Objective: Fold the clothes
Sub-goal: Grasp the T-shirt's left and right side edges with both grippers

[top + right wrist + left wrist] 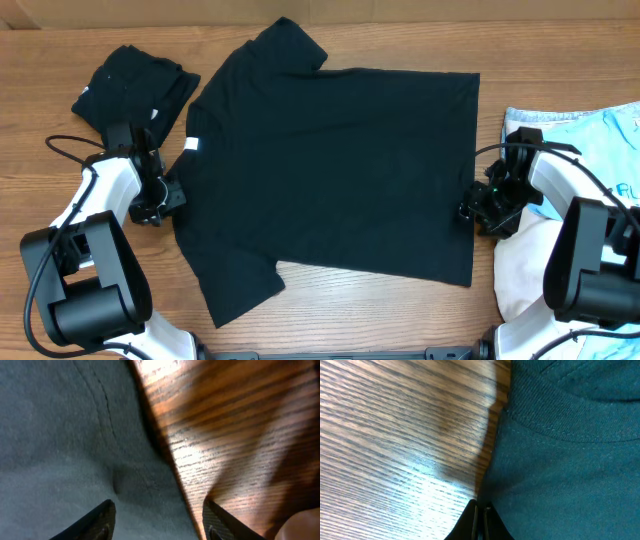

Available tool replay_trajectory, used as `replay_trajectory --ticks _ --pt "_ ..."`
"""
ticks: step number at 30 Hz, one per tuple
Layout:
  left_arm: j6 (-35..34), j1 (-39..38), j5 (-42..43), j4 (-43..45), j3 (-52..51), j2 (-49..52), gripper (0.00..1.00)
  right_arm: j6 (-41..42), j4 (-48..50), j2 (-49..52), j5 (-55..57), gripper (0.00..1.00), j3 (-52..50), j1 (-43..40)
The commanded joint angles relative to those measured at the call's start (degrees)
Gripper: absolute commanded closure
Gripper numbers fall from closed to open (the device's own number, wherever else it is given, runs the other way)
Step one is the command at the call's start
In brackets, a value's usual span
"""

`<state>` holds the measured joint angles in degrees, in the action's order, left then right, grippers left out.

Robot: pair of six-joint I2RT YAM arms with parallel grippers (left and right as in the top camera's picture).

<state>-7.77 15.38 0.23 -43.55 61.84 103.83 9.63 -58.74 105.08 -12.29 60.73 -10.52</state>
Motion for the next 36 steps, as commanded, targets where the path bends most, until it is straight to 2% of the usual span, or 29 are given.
replay_trajectory --ticks 1,13,18,19,21,24,30,32,36 --pt "-1.0 0.3 -0.2 0.3 0.0 -0.1 0.96 0.9 1.9 0.5 -0.8 0.41 -0.9 0.0" --pt "-1.0 0.3 -0.2 0.3 0.0 -0.1 0.96 -0.9 7.7 0.5 -3.0 0.44 -2.6 0.0" --pt "-1.0 0.3 -0.2 0.3 0.0 -0.1 0.96 -0.9 8.3 0.5 -2.8 0.50 -4.6 0.0" --pt "-1.0 0.3 -0.2 0.3 0.0 -0.1 0.96 -0.9 8.4 0.5 -2.8 0.53 -4.9 0.0" --pt "-1.0 0.3 -0.2 0.3 0.0 -0.1 0.96 -0.9 8.0 0.5 -2.8 0.68 -5.0 0.0" --pt "-1.0 0.3 -0.2 0.3 0.0 -0.1 0.96 -0.9 6.5 0.5 -2.8 0.81 -4.8 0.0" --pt "-1.0 0.3 -0.2 0.5 0.0 -0.1 0.96 -0.9 4.1 0.4 -2.8 0.89 -3.7 -0.1" --pt "-1.0 0.3 -0.2 0.6 0.0 -0.1 0.96 -0.9 4.1 0.4 -2.8 0.95 -2.9 -0.1" --pt "-0.8 0.4 -0.2 0.5 0.5 -0.1 0.96 -0.7 1.7 0.2 -2.8 0.96 1.0 -0.1"
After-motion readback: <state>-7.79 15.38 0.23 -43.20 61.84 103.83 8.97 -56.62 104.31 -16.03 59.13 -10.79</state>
